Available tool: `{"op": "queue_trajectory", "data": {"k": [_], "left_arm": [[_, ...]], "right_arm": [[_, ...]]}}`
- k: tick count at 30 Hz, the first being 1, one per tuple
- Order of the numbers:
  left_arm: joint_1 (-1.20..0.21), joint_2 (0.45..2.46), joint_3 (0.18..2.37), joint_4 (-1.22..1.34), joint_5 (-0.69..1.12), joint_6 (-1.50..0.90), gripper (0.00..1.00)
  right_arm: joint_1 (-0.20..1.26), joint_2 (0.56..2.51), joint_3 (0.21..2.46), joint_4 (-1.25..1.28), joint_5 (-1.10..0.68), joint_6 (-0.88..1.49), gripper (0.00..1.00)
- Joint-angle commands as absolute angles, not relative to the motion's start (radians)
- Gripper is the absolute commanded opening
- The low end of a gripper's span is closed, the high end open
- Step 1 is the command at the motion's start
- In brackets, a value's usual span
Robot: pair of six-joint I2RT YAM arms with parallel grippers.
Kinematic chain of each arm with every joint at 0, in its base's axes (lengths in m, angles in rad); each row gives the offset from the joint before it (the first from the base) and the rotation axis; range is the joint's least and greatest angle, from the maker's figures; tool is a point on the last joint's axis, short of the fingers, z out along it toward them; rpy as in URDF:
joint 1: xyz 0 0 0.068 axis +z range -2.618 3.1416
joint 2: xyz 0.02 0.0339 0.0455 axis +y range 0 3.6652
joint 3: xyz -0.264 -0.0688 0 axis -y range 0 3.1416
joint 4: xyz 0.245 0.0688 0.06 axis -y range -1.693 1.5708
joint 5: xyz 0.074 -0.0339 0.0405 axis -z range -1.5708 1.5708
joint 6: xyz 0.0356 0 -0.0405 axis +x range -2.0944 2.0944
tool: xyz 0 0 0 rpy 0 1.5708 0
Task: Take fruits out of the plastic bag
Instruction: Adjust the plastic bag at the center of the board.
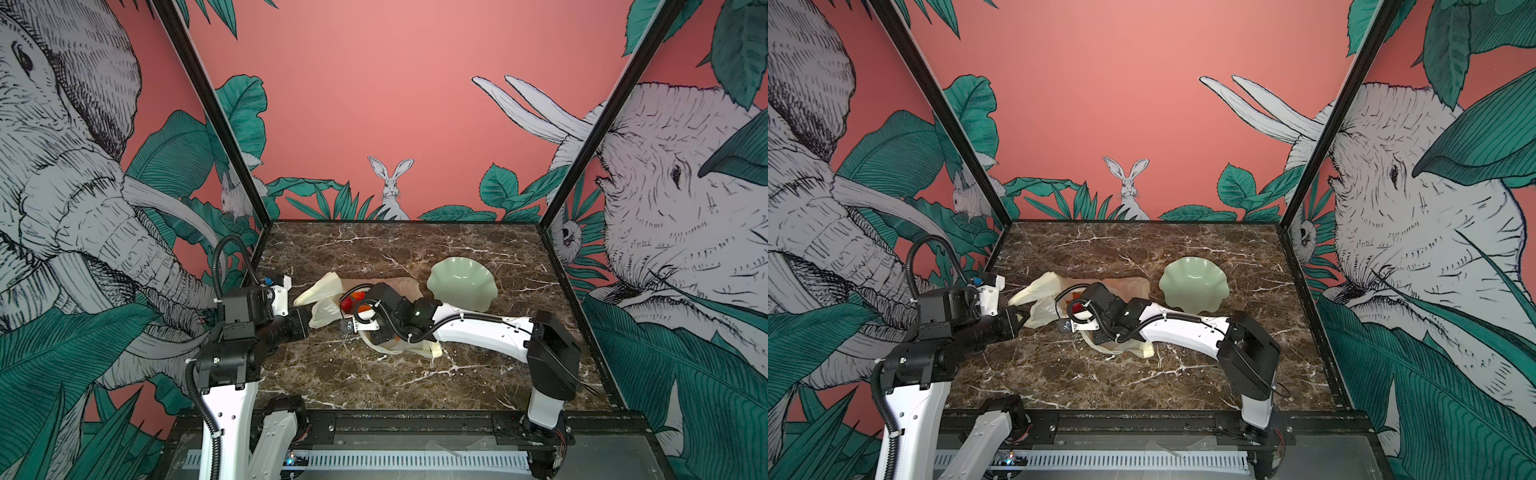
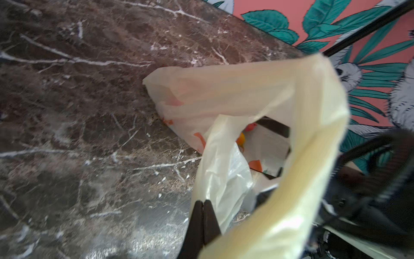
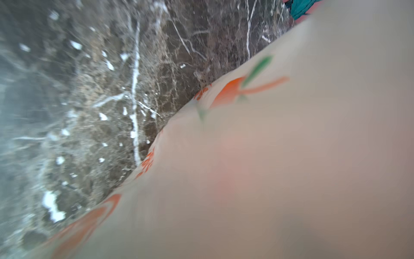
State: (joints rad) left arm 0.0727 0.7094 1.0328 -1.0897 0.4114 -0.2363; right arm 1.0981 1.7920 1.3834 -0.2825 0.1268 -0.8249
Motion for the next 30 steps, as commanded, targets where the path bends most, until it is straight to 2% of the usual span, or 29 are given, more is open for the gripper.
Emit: {"op": "queue_trajectory", "data": {"k": [1,3,6,8,12,19,27,30], "left_arm": [[0.069,0.729,1.072,-1.235,0.286,-0.249,0.00],[0.068,0.740,1.095,-1.280,0.276,-0.236,0.00],[0.068,0.759,1.130,-1.364,0.254,-0.204,0.00],[0.052,0.763,1.136,-1.399,0.231,-0.197,0.00],[0.020,0.763,1.113,-1.441,0.278,-0.166,0.00],[-0.032,0.766,1.100,-1.463,0.381,-0.126,0.00],[-0.067,0.772,1.067,-1.344,0.483,-0.134,0.00],[-0.101,0.787,1.042,-1.303,0.482,-0.138,0.00]], "right_arm": [[1.082,1.726,1.366,-0.269,-0.014,-0.777,0.98],[1.078,1.734,1.376,-0.276,-0.008,-0.772,0.92],[1.067,1.767,1.396,-0.278,0.022,-0.764,0.73],[1.060,1.788,1.407,-0.258,0.041,-0.751,0.65],[1.055,1.859,1.471,-0.219,0.127,-0.729,0.53],[1.054,2.023,1.712,-0.262,0.337,-0.588,0.56],[1.054,2.014,1.757,-0.269,0.385,-0.251,0.79],[1.052,2.021,1.793,-0.343,0.389,-0.163,0.82]]}}
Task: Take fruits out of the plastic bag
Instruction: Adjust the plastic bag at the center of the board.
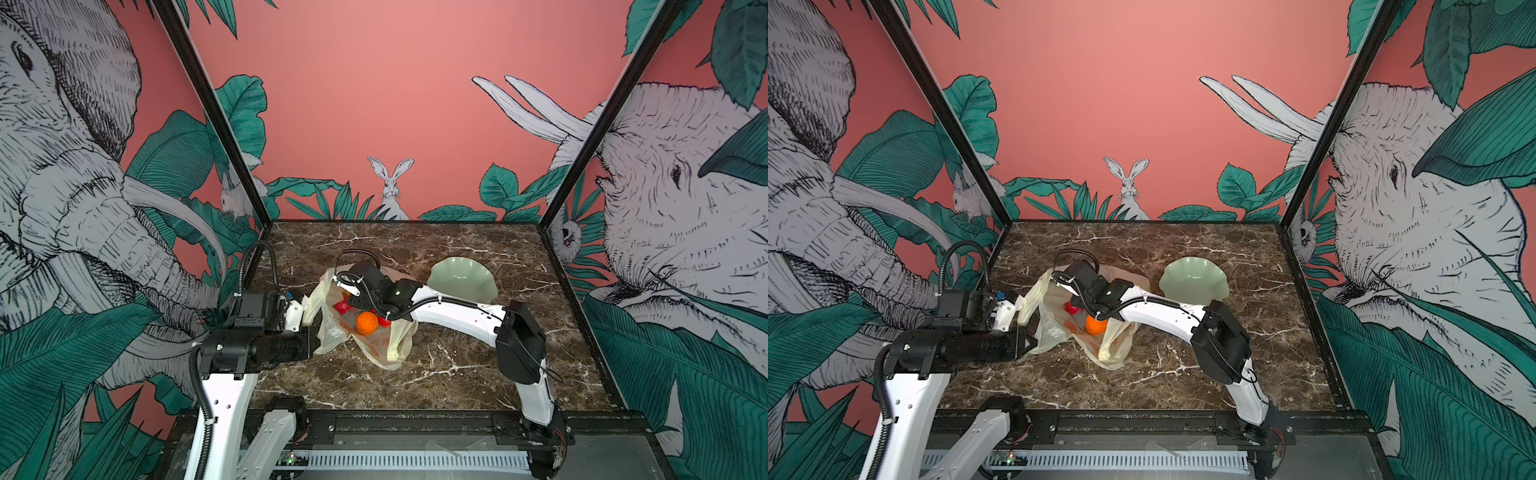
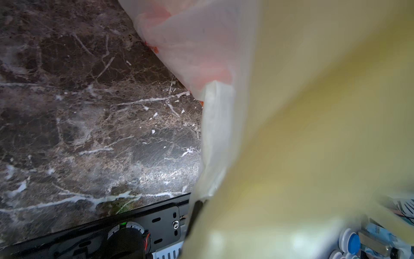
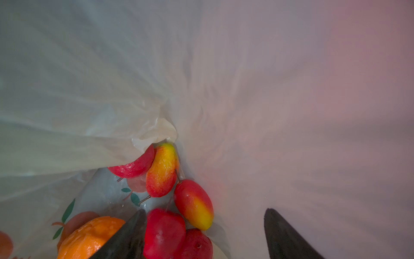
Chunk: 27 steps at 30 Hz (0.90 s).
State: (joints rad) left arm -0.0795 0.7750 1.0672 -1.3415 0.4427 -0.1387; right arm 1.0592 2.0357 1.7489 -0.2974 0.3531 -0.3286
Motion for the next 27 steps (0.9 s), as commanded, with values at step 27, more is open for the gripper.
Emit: {"op": "queue_trajectory", "data": {"k": [27], "left_arm": [[-0.153,0.646,0.879,-1.224,0.235,-0.277,0.00]], "right_arm": [[1.087,1.959,1.624,-0.397,0.164,-0.100,0.78]]}}
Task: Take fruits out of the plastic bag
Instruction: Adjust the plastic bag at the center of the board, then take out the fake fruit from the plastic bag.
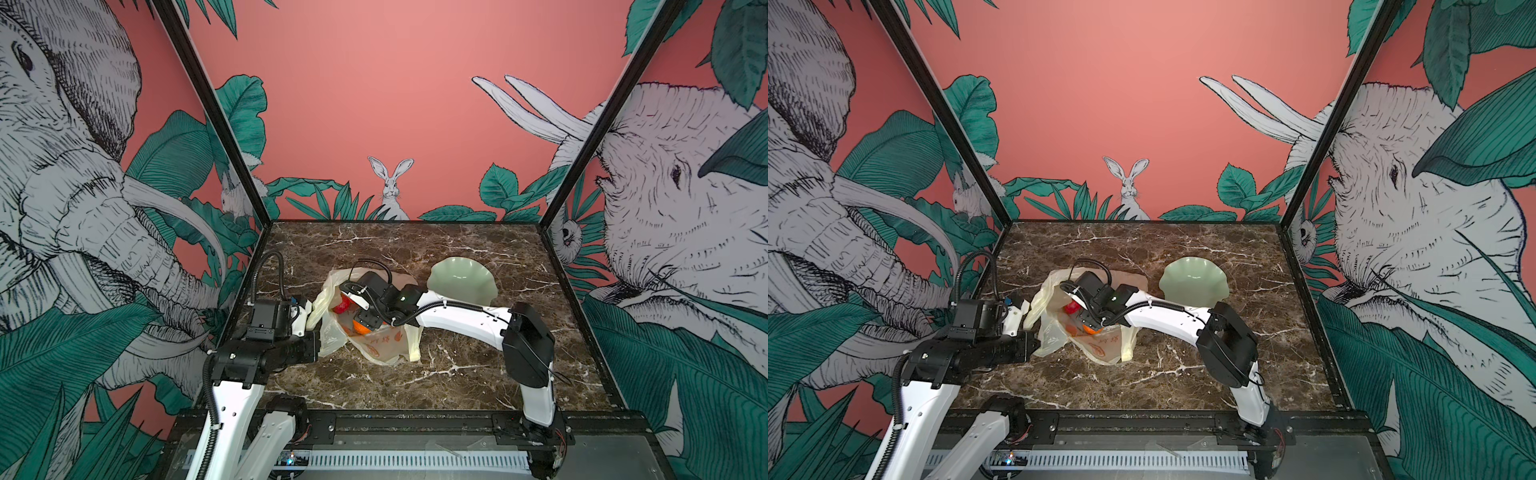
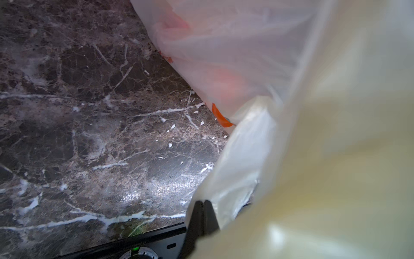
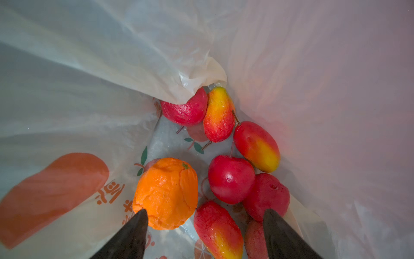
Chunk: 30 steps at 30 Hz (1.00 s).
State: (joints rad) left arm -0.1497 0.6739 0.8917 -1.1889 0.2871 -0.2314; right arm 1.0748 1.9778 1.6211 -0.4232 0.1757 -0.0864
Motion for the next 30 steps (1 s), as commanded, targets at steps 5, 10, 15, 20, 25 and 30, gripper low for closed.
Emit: {"op": "queue_trajectory", "data": {"k": [5,10,15,20,25,30], "left_arm": [[-0.153,0.672,0.864,-1.231,0.233,-0.284,0.00],[-0.153,0.684,0.857,-1.221,0.237,-0.286,0.00],[-0.153,0.688,0.855,-1.222,0.242,-0.283,0.00],[-0.153,0.699,0.852,-1.219,0.256,-0.280,0.00],[-0.153,0.706,0.852,-1.217,0.257,-0.278,0.00],[-0.153,0.701,0.851,-1.216,0.250,-0.279,0.00]], "right_arm": [[1.093,1.982,1.631,-0.400,0.148,-0.119,0.78],[1.095,2.004,1.631,-0.392,0.113,-0.127,0.79],[1.098,2.024,1.630,-0.382,0.093,-0.133,0.80],[1.100,2.046,1.632,-0.380,0.092,-0.141,0.82],[1.100,2.073,1.644,-0.389,0.104,-0.147,0.84],[1.100,2.111,1.671,-0.398,0.113,-0.151,0.85]]}}
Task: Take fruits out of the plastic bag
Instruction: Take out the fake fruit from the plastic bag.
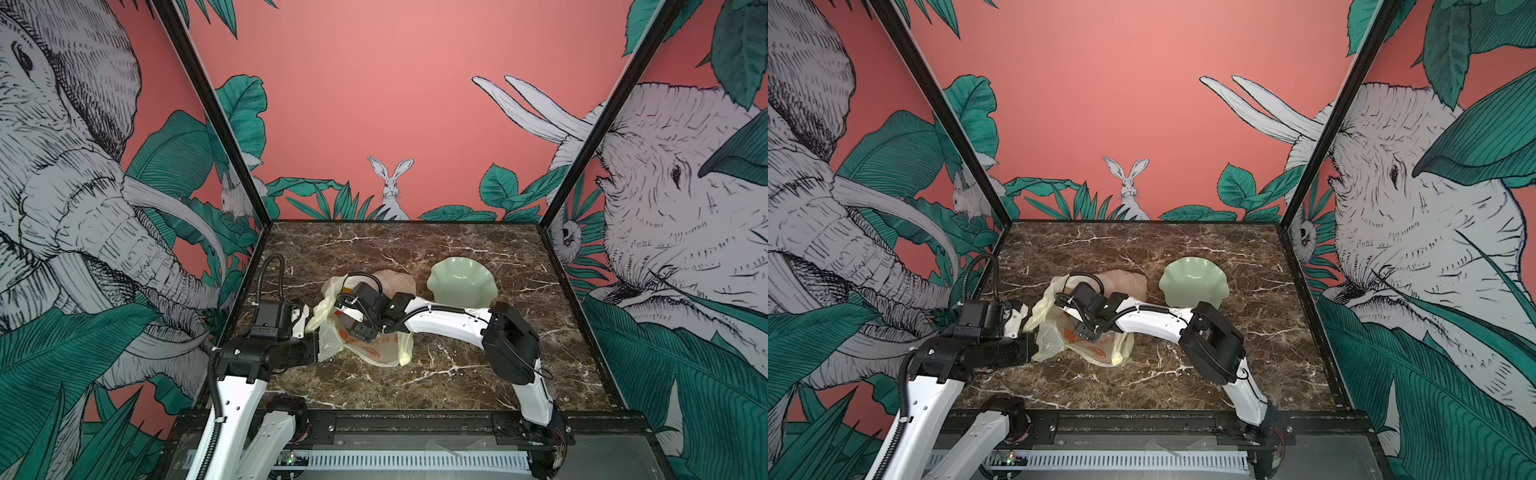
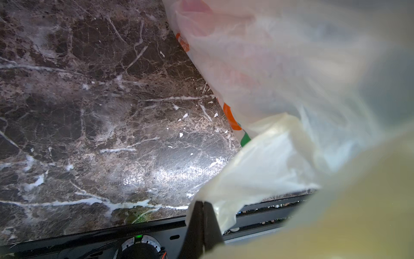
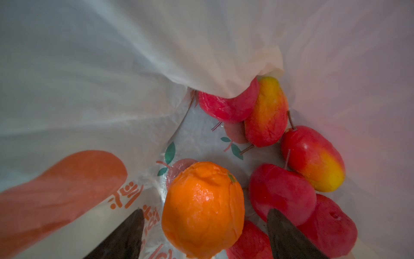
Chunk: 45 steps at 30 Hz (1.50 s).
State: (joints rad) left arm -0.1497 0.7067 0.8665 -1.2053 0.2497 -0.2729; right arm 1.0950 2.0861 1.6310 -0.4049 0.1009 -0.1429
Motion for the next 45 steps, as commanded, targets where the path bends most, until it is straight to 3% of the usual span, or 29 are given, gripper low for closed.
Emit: {"op": "queue_trajectory", "data": {"k": [1,23,27,32,34,39,45], "left_arm": [[-0.152,0.703,0.850,-1.216,0.250,-0.279,0.00],[-0.152,0.706,0.884,-1.229,0.211,-0.281,0.00],[-0.152,0.708,0.883,-1.222,0.211,-0.284,0.00],[-0.152,0.731,0.883,-1.226,0.218,-0.276,0.00],[-0.152,0.730,0.882,-1.224,0.221,-0.276,0.00],[-0.152,0.735,0.889,-1.223,0.224,-0.272,0.00],[-0.153,0.745,0.905,-1.215,0.216,-0.264,0.00]], "right_arm": [[1.099,2.118,1.680,-0.403,0.116,-0.151,0.85],[1.098,2.181,1.707,-0.432,0.183,-0.158,0.81],[1.096,2.184,1.705,-0.437,0.177,-0.159,0.72],[1.096,2.184,1.709,-0.440,0.180,-0.159,0.72],[1.094,2.181,1.710,-0.444,0.164,-0.162,0.63],[1.094,2.175,1.731,-0.476,0.160,-0.169,0.52],[1.096,2.119,1.731,-0.496,0.143,-0.186,0.44]]}}
